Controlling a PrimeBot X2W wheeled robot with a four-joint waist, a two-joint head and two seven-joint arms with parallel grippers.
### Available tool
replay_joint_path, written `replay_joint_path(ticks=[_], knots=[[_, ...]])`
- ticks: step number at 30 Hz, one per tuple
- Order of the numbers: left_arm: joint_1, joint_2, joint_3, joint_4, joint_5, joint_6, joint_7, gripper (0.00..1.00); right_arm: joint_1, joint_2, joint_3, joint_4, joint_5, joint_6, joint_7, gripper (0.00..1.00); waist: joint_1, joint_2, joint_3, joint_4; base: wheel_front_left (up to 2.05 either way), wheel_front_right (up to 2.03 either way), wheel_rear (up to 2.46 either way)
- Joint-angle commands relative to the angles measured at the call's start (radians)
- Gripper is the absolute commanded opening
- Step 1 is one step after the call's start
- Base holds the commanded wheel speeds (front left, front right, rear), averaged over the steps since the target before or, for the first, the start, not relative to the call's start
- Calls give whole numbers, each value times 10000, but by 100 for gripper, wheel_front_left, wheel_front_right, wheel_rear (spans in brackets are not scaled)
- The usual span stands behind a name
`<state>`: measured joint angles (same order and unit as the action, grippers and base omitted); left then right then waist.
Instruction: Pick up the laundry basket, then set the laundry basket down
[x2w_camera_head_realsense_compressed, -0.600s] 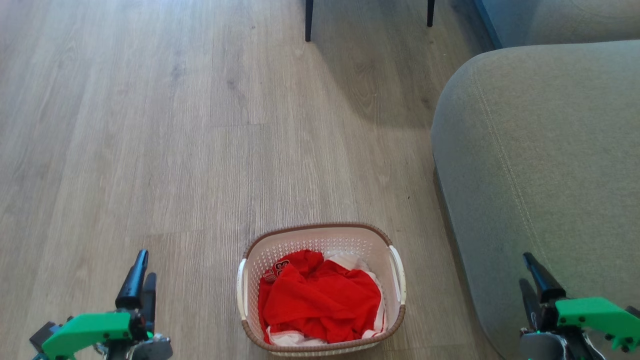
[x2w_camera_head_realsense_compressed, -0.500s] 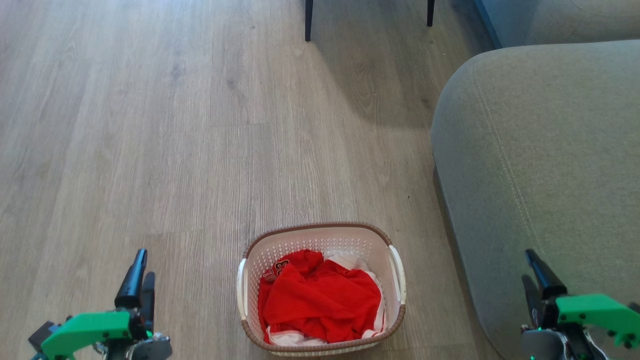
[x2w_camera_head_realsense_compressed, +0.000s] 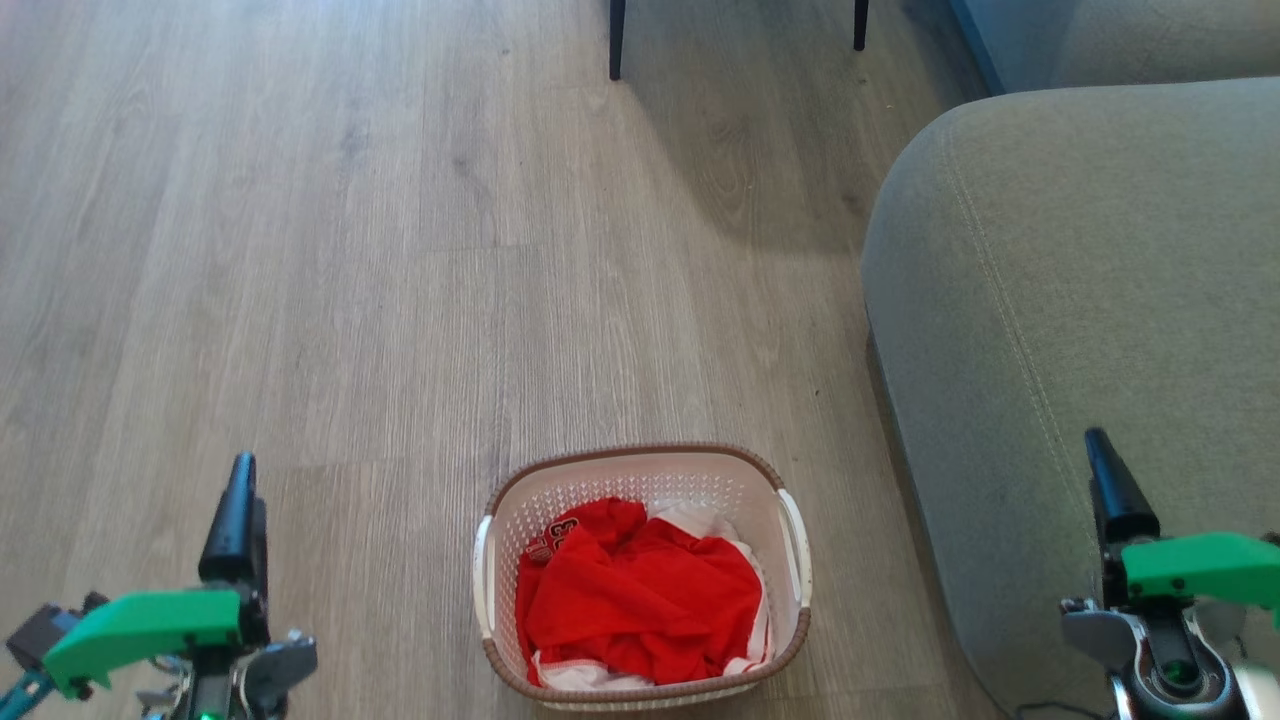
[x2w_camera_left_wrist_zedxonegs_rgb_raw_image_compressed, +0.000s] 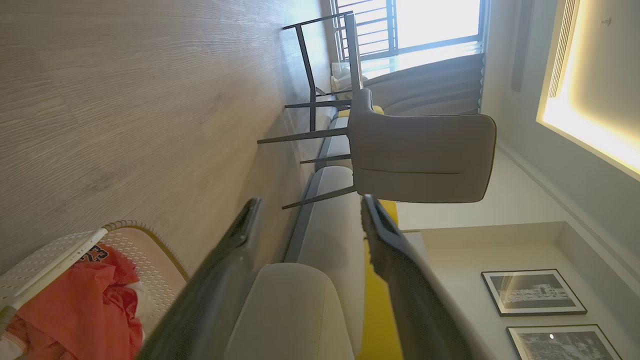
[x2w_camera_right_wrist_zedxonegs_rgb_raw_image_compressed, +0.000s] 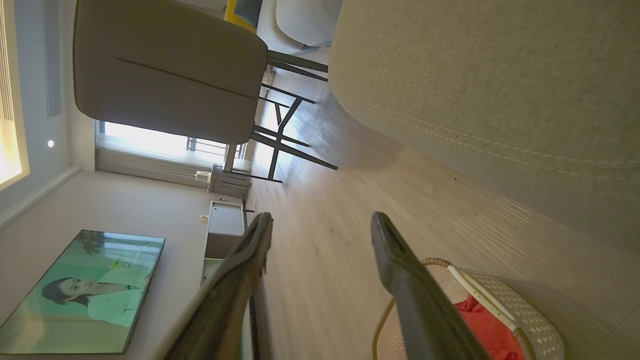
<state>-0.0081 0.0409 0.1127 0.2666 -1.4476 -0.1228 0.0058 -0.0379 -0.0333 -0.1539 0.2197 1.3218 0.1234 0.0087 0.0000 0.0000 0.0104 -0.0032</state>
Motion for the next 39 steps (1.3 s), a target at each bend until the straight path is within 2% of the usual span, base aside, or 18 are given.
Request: replay_joint_path(ticks=[1, 11, 14, 20, 21, 25, 29, 39], knots=[[-680, 61, 239, -516, 283, -23, -104, 100, -551, -72, 70, -557, -426, 23, -135, 100, 0, 0, 8, 7, 0, 0, 0], [-871, 65, 527, -1247, 1372, -30, -397, 100, -781, -85, 574, -1452, -2584, 29, -428, 100, 0, 0, 24, 68, 0, 0, 0], [-938, 66, 649, -1486, 1787, 109, -484, 100, -840, -135, 772, -1670, -3207, 30, -516, 100, 0, 0, 31, 84, 0, 0, 0], [-1053, 68, 447, -2285, 3029, 742, -659, 100, -996, -300, 1172, -2086, -4368, 34, -690, 100, 0, 0, 88, 97, 0, 0, 0], [-1053, 68, 447, -2285, 3029, 742, -659, 100, -996, -300, 1172, -2086, -4368, 34, -690, 100, 0, 0, 88, 97, 0, 0, 0], [-1084, 70, 44, -2856, 3843, 1253, -777, 100, -1052, -341, 1368, -2357, -5045, 36, -807, 100, 0, 0, 134, 122, 0, 0, 0], [-1099, 71, -506, -3297, 4874, 1746, -894, 100, -1108, -438, 1655, -2601, -5768, 38, -924, 100, 0, 0, 188, 147, 0, 0, 0], [-1373, 123, -2458, -3673, 8277, 3000, -1187, 100, -1281, -723, 2315, -3027, -7562, 44, -1217, 100, 0, 0, 331, 176, 0, 0, 0]])
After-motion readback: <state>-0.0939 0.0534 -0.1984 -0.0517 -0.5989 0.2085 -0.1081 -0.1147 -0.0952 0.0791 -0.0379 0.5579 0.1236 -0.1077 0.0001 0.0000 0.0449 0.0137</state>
